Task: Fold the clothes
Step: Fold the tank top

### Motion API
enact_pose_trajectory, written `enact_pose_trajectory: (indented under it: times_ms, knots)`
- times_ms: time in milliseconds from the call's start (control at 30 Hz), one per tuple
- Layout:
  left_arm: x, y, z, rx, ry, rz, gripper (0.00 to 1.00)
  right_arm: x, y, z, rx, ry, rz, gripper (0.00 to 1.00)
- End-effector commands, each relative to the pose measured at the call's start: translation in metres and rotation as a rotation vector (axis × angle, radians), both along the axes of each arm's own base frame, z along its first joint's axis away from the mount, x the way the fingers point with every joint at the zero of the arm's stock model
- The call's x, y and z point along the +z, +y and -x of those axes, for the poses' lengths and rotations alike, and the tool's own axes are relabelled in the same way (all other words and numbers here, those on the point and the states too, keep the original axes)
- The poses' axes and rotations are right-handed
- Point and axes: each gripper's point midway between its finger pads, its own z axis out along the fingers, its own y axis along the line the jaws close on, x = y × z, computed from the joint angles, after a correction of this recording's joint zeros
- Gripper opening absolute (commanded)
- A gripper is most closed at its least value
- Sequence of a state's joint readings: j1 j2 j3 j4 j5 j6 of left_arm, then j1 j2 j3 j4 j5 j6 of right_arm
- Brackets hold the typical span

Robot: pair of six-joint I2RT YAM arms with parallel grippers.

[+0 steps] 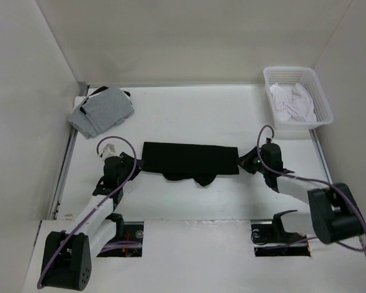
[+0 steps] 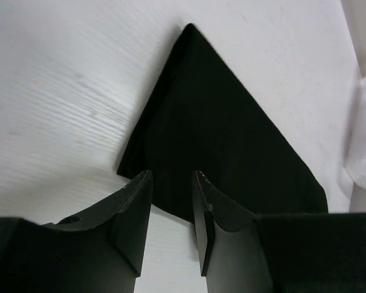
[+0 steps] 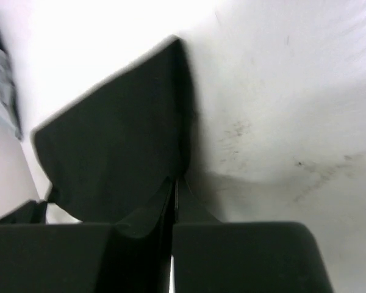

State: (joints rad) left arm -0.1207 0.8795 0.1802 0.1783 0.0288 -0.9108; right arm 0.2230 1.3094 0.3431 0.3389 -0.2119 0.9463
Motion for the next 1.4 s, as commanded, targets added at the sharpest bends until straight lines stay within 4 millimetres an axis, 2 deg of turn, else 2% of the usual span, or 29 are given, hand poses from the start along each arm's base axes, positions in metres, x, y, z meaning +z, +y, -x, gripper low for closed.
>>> enact_pose_trajectory:
  times_ms: [0,167,233,300,400,567,700,800,867,933,1000,1033,1100,1200,1300,1367]
  knots:
    - [0.045,-0.023,-0.019,-0.054,-0.134,0.041,0.30,0.044,-0.028,-0.011,-0.107,-0.138,0.070,0.00]
    - [0.058,-0.057,-0.013,-0.127,-0.157,0.081,0.30,0.107,-0.052,-0.007,-0.150,-0.241,0.224,0.00]
    - [0.065,-0.068,-0.010,-0.155,-0.170,0.097,0.30,0.128,-0.046,-0.011,-0.112,-0.263,0.290,0.00]
    - [0.070,-0.076,-0.007,-0.176,-0.180,0.109,0.30,0.140,-0.034,-0.014,-0.070,-0.267,0.338,0.00]
    - [0.074,-0.081,-0.002,-0.190,-0.194,0.125,0.30,0.151,0.002,-0.016,0.014,-0.273,0.400,0.00]
    - [0.078,-0.081,0.009,-0.198,-0.220,0.160,0.31,0.151,0.074,-0.012,0.153,-0.245,0.519,0.00]
    - [0.078,-0.080,0.016,-0.210,-0.235,0.179,0.31,0.137,0.136,-0.012,0.260,-0.200,0.589,0.01]
    - [0.076,-0.078,0.019,-0.215,-0.239,0.190,0.31,0.117,0.186,-0.013,0.334,-0.163,0.615,0.04]
    - [0.076,-0.074,0.020,-0.213,-0.244,0.201,0.32,0.100,0.219,-0.013,0.381,-0.140,0.624,0.11]
    - [0.076,-0.069,0.020,-0.202,-0.248,0.211,0.33,0.091,0.246,-0.011,0.418,-0.129,0.623,0.23]
    - [0.076,-0.064,0.020,-0.195,-0.249,0.216,0.34,0.095,0.270,0.002,0.467,-0.142,0.579,0.33]
    - [0.075,-0.061,0.019,-0.187,-0.247,0.216,0.34,0.099,0.276,0.006,0.482,-0.151,0.561,0.35]
    - [0.074,-0.054,0.018,-0.173,-0.242,0.211,0.34,0.119,0.278,0.016,0.494,-0.181,0.512,0.37]
    - [0.072,-0.046,0.013,-0.151,-0.237,0.204,0.35,0.152,0.258,0.026,0.464,-0.249,0.456,0.37]
    - [0.071,-0.043,0.008,-0.140,-0.228,0.188,0.36,0.182,0.224,0.039,0.420,-0.348,0.367,0.32]
    - [0.069,-0.043,0.005,-0.146,-0.220,0.162,0.36,0.191,0.188,0.038,0.351,-0.407,0.311,0.19]
